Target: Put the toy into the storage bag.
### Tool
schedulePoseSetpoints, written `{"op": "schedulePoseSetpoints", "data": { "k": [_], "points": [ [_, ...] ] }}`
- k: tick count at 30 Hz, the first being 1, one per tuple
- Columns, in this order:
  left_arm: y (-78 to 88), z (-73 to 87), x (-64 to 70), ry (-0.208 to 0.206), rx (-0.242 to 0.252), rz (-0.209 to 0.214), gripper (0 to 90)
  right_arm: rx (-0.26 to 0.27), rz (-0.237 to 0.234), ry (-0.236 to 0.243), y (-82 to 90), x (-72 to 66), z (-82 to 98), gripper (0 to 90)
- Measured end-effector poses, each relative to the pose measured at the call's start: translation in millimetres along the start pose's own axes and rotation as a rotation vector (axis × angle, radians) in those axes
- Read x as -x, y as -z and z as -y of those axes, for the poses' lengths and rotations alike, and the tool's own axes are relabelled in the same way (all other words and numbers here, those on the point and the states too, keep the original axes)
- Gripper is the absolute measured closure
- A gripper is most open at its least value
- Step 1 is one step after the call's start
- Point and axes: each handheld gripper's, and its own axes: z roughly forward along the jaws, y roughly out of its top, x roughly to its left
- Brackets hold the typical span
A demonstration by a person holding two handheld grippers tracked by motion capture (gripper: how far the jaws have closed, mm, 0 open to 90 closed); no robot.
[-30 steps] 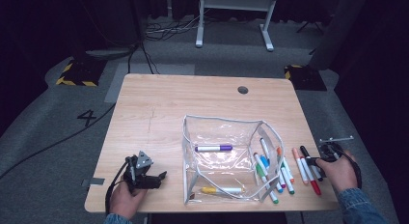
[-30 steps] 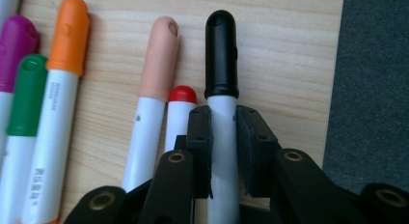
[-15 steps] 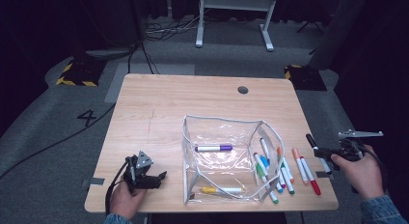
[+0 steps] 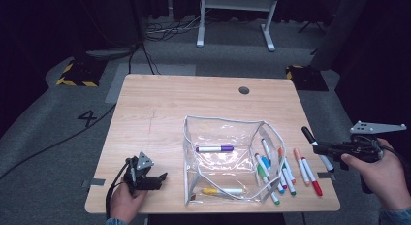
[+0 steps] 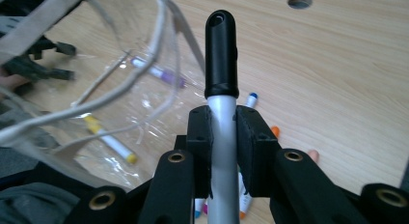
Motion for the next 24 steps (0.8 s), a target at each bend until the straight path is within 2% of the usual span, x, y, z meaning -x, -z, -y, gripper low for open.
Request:
{"op": "schedulePoseSetpoints", "data": {
  "k": [5,10,17,24],
  "points": [
    [0.4,0.1,-0.1,-0.003,-0.002,-0.001,15.5,0.009,-0.052,0.054,1.2,-22.3,-18.3,77.0],
    [-0.5,-0.6,-0.2,0.002,-0.001,-0.001,15.4,-0.018,-0.095,0.122,-6.4,-47.9,-38.0,77.0],
    [-1.0,-1.5,-1.0,-0.003,-0.004,-0.001,15.3,-0.051,-0.17,0.217,-24.9,-80.3,-60.8,77.0],
    [-1.1,-1.4,-0.8,0.001,-0.003,0.001,15.2,-0.1,-0.219,0.302,-46.1,-106.7,-76.3,77.0]
  ]
}}
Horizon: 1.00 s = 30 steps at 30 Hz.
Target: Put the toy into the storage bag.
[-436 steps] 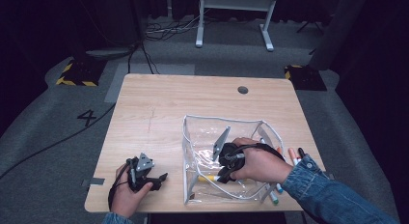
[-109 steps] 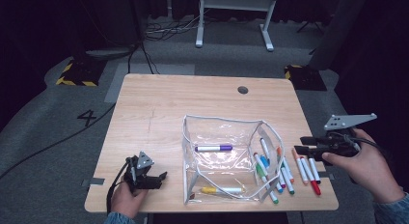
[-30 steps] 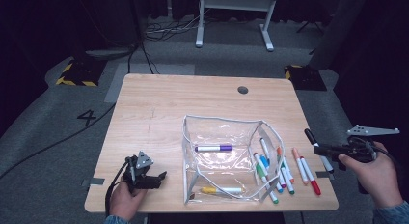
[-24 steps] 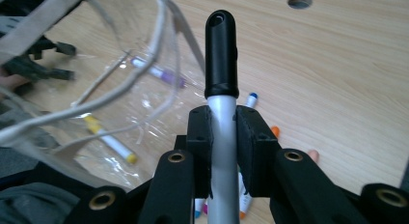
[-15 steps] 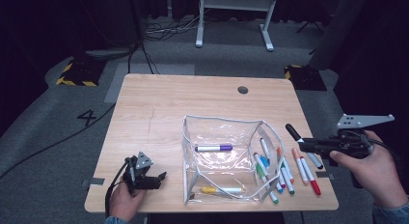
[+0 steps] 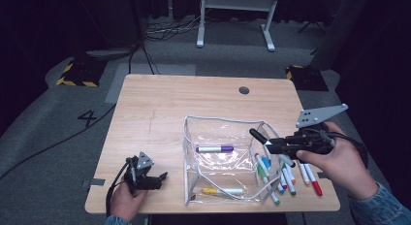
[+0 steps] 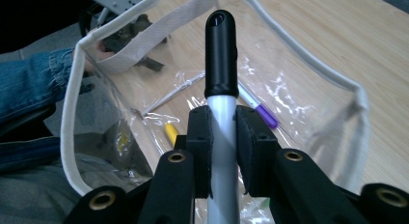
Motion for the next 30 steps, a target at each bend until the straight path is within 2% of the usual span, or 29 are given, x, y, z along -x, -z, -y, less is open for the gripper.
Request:
{"op": "schedulePoseSetpoints", "data": {
  "k": [5,12,15,19,24,30],
  "points": [
    [0.2,-0.1,-0.2,-0.005,-0.001,-0.001,15.2,-0.026,-0.049,0.033,-17.5,-8.5,-13.5,77.1],
    [0.3,0.1,-0.2,-0.005,-0.001,-0.001,15.2,-0.075,-0.093,0.087,-40.4,-19.2,-27.0,77.1],
    [0.3,0.1,-0.1,-0.005,-0.001,-0.001,15.2,-0.114,-0.112,0.108,-52.3,-19.3,-30.6,77.0],
    [0.3,0.1,-0.1,-0.005,-0.001,-0.001,15.2,-0.162,-0.111,0.126,-70.5,-17.1,-33.3,77.1],
    [0.3,0.1,-0.1,-0.005,-0.001,-0.001,15.2,-0.24,-0.141,0.178,-94.1,-24.4,-33.8,77.0],
    [0.3,0.1,-0.2,-0.006,-0.001,-0.001,15.3,-0.317,-0.158,0.182,-115.6,-27.0,-35.7,77.0]
  ]
}}
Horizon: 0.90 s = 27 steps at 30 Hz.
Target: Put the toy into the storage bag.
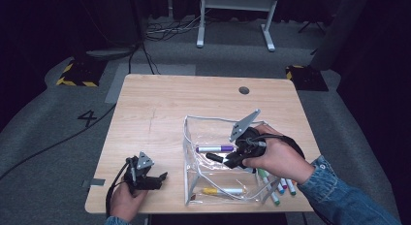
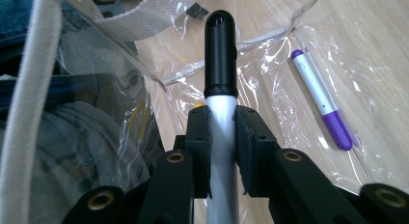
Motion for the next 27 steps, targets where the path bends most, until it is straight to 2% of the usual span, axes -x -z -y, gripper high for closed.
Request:
{"op": "schedulePoseSetpoints", "data": {
  "k": [7,13,27],
  "points": [
    [0.0,0.0,0.0,0.0,0.0,-0.001,15.2,-0.076,0.001,0.057,-16.7,0.1,-6.8,77.0],
    [0.0,0.0,0.0,0.0,0.0,0.0,15.3,-0.13,-0.017,0.077,-30.7,-0.4,-7.1,77.0],
    [0.0,0.0,0.1,0.001,0.0,0.0,15.3,-0.219,-0.066,0.109,-59.6,-3.0,-2.1,77.0]
  ]
}}
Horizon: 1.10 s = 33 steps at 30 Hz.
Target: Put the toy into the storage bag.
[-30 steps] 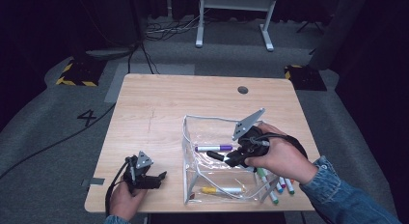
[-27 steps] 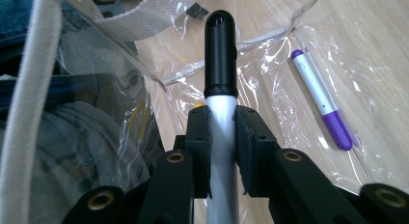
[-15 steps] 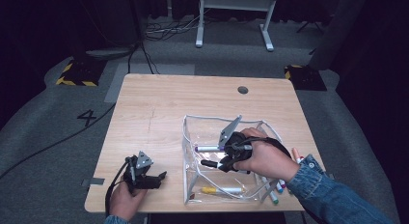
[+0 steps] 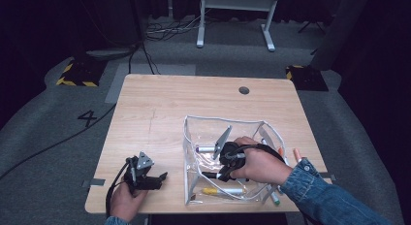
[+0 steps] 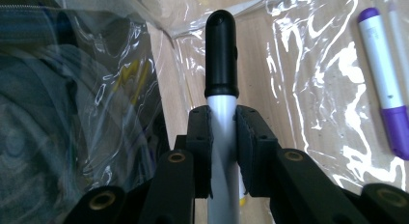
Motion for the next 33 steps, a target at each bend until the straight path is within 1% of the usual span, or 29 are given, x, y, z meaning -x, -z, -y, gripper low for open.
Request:
{"op": "schedulePoseSetpoints", "data": {
  "k": [2,3,6,9,10,16,17,18,19,20,22,23,25,29,33],
  "points": [
    [0.0,0.0,0.0,0.0,0.0,0.0,15.2,-0.013,-0.01,0.001,-3.7,-0.8,-0.5,77.0],
    [0.0,0.0,0.0,-0.001,0.0,0.0,15.2,-0.017,-0.009,0.011,-5.6,-0.5,-0.3,77.0],
    [0.0,0.0,0.0,0.0,0.0,0.0,15.3,-0.031,-0.019,0.009,-9.8,-0.9,-0.4,77.0],
    [0.0,0.0,0.0,0.0,0.0,0.0,15.3,-0.045,-0.024,0.019,-14.0,-0.2,-0.1,77.0],
    [0.0,0.0,0.0,0.0,0.0,0.0,15.2,-0.049,-0.026,0.032,-15.5,0.2,-0.1,77.0],
    [0.0,0.0,0.0,0.0,0.0,0.0,15.3,-0.075,-0.035,0.045,-24.6,0.5,-0.7,76.8],
    [0.0,0.0,0.0,0.0,0.0,0.0,15.3,-0.076,-0.031,0.05,-25.3,0.9,-0.5,75.8],
    [0.0,0.0,0.0,-0.001,0.0,0.0,15.3,-0.079,-0.022,0.059,-26.0,1.4,-0.2,68.9],
    [0.4,0.1,0.1,0.0,-0.004,0.002,15.3,-0.066,-0.01,0.066,-26.1,1.5,0.0,63.9],
    [0.4,0.1,0.0,-0.003,-0.002,0.003,15.3,-0.043,0.01,0.062,-24.3,1.6,-0.1,60.6],
    [0.3,0.2,0.1,-0.002,-0.001,0.003,15.3,-0.022,0.041,0.056,-17.7,2.8,-0.2,58.2],
    [0.4,0.2,0.1,-0.002,-0.002,0.003,15.2,0.0,0.055,0.046,-13.2,3.4,-0.3,56.4],
    [0.4,0.2,0.1,-0.002,-0.001,0.002,15.3,0.062,0.083,0.022,-2.8,3.8,-0.5,54.9],
    [0.4,0.1,0.0,-0.004,-0.001,0.001,15.3,0.173,0.136,0.003,22.4,2.1,2.8,53.5],
    [0.4,0.2,0.1,-0.002,-0.002,0.003,15.3,0.285,0.178,-0.037,56.1,-2.1,15.9,52.9]
  ]
}}
